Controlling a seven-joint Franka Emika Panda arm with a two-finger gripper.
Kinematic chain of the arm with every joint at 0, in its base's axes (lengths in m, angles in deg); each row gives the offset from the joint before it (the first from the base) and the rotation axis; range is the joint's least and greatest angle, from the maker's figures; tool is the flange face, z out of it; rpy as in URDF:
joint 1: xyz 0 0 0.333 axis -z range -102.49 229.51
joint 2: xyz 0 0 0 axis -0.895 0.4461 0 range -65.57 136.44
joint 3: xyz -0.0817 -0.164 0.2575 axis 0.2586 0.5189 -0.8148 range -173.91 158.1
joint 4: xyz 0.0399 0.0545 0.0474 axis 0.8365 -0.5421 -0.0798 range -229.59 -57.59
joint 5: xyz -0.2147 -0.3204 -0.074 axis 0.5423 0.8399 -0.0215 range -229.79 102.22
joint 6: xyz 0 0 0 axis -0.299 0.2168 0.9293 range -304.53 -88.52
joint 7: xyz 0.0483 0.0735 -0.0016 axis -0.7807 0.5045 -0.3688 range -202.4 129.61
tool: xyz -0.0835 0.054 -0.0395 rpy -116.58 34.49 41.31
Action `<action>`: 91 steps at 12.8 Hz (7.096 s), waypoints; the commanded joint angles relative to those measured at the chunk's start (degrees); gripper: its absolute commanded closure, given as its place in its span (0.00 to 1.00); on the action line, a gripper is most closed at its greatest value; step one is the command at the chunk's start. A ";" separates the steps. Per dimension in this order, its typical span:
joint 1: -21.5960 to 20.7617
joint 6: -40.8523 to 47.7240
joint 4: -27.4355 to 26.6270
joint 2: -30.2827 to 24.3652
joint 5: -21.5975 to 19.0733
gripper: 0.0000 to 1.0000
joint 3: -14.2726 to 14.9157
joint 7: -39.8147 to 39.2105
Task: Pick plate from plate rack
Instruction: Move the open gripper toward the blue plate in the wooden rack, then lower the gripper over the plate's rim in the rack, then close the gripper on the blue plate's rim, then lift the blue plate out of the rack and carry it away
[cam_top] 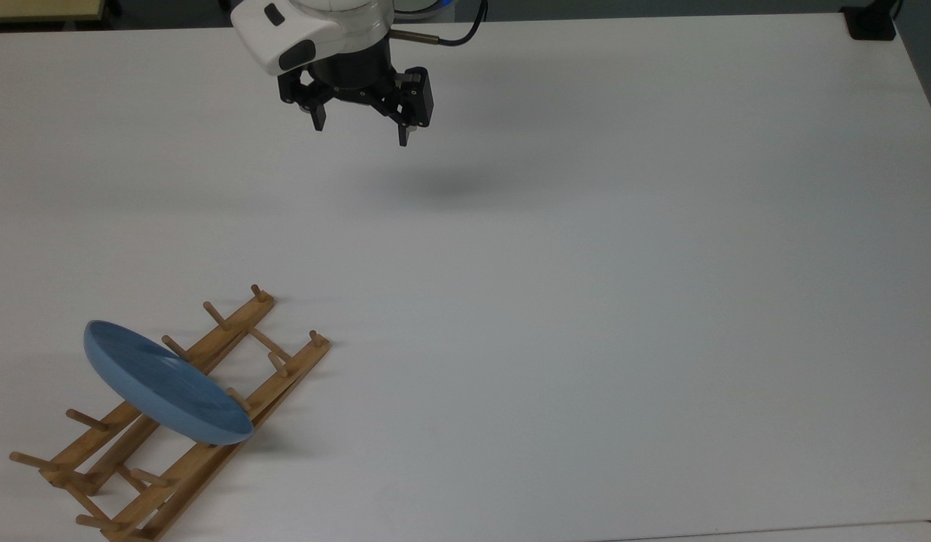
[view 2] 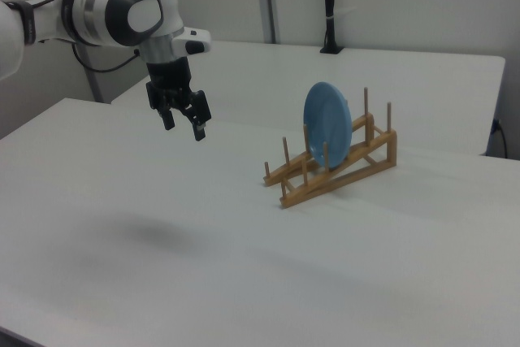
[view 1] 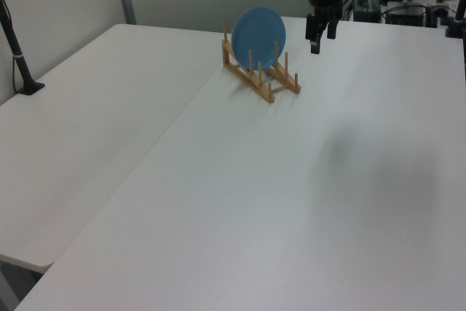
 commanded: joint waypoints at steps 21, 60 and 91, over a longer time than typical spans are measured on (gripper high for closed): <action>0.72 0.59 0.67 1.33 -0.72 0.00 0.68 -4.71; 7.75 -55.40 14.82 25.15 24.94 0.51 9.99 -25.45; -0.50 -43.04 10.25 12.23 -3.77 1.00 10.96 -23.43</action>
